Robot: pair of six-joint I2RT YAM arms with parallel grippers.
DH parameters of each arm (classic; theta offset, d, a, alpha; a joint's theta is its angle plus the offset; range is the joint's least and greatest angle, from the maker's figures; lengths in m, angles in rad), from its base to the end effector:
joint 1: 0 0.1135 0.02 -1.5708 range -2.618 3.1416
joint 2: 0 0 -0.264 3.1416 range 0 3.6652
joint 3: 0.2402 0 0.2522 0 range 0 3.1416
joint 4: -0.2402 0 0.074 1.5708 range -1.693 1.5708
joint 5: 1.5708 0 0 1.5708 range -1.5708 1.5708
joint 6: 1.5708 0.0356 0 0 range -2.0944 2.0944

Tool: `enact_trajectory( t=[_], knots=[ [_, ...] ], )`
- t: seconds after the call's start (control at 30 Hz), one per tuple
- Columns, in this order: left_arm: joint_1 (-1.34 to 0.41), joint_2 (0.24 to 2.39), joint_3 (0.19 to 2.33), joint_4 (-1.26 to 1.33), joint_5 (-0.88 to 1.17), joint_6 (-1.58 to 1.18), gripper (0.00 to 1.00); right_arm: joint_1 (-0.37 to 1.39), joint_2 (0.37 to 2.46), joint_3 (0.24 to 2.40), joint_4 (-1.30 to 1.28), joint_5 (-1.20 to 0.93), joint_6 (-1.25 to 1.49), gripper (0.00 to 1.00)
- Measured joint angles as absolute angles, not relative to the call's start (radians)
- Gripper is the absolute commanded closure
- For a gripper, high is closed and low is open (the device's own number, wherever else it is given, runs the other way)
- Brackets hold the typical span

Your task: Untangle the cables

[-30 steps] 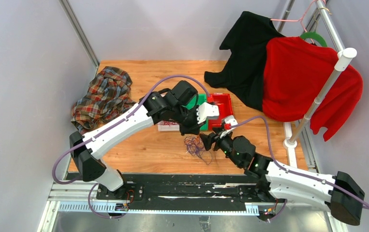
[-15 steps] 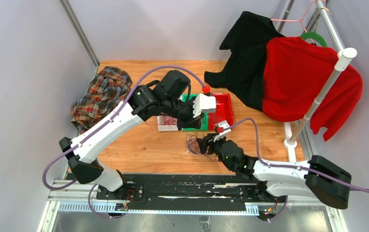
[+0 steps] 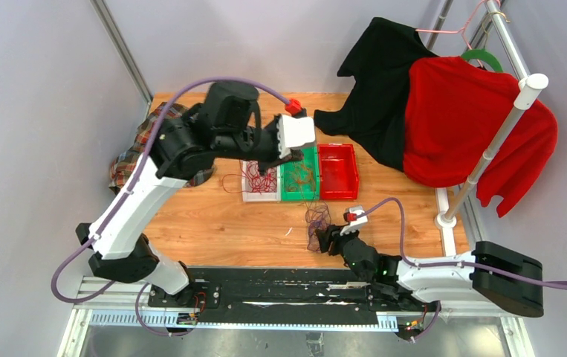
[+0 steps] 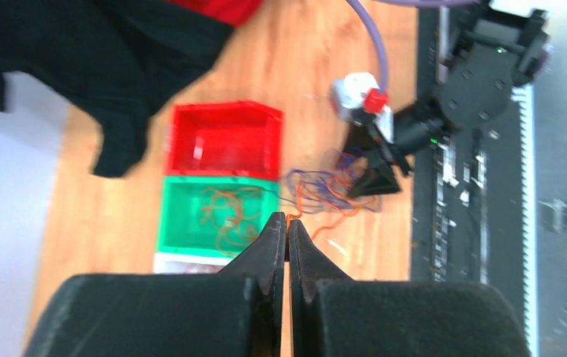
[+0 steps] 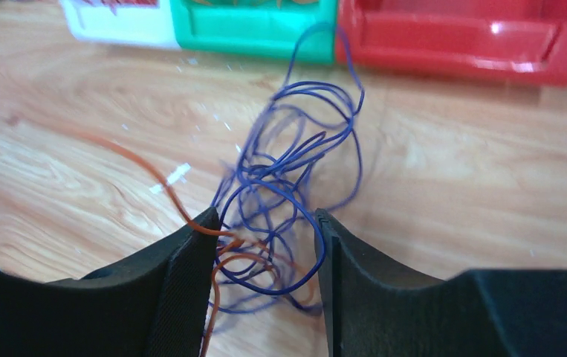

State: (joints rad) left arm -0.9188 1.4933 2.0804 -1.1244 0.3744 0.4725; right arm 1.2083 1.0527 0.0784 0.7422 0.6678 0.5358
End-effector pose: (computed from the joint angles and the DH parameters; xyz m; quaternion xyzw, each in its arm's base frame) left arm 0.1488 -0.2164 0.5075 0.6181 0.5968 -0.2652 0.4376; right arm 0.0829 0.1565 0.1504 -0.0525 0.7665 0.2835 0.5739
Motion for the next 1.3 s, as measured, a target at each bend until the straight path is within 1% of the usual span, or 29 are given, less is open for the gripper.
enact_trajectory(
  t=[0.17, 0.3, 0.47, 0.57, 0.67, 0.83, 0.97, 1.1, 1.3],
  knots=[
    [-0.919, 1.497, 2.26, -1.114, 0.29, 0.527, 1.0, 1.263, 0.995, 0.038, 0.603, 0.734, 0.62, 0.59],
    [-0.919, 1.504, 2.345, -1.108, 0.247, 0.566, 1.0, 1.299, 0.944, 0.032, 0.503, 0.778, 0.687, 0.62],
    [-0.919, 1.523, 2.379, -1.081, 0.172, 0.63, 1.0, 1.343, 0.822, 0.028, 0.326, 0.822, 0.765, 0.59],
    [-0.919, 1.521, 2.34, -1.045, 0.136, 0.66, 1.0, 1.362, 0.715, 0.029, 0.217, 0.847, 0.788, 0.56],
    [-0.919, 1.525, 2.296, -1.002, 0.092, 0.688, 1.0, 1.37, 0.591, 0.029, 0.104, 0.864, 0.805, 0.56],
    [-0.919, 1.541, 2.289, -0.829, -0.022, 0.783, 0.99, 1.391, 0.466, 0.029, -0.031, 0.881, 0.861, 0.54],
    [-0.919, 1.542, 2.297, -0.656, -0.099, 0.866, 0.99, 1.394, 0.462, 0.031, -0.038, 0.892, 0.886, 0.54],
    [-0.919, 1.543, 2.309, -0.519, -0.145, 0.92, 0.99, 1.403, 0.51, 0.036, -0.049, 0.897, 0.899, 0.54],
    [-0.919, 1.559, 2.357, -0.398, -0.168, 0.954, 0.99, 1.422, 0.539, 0.039, -0.063, 0.906, 0.925, 0.62]
  ],
)
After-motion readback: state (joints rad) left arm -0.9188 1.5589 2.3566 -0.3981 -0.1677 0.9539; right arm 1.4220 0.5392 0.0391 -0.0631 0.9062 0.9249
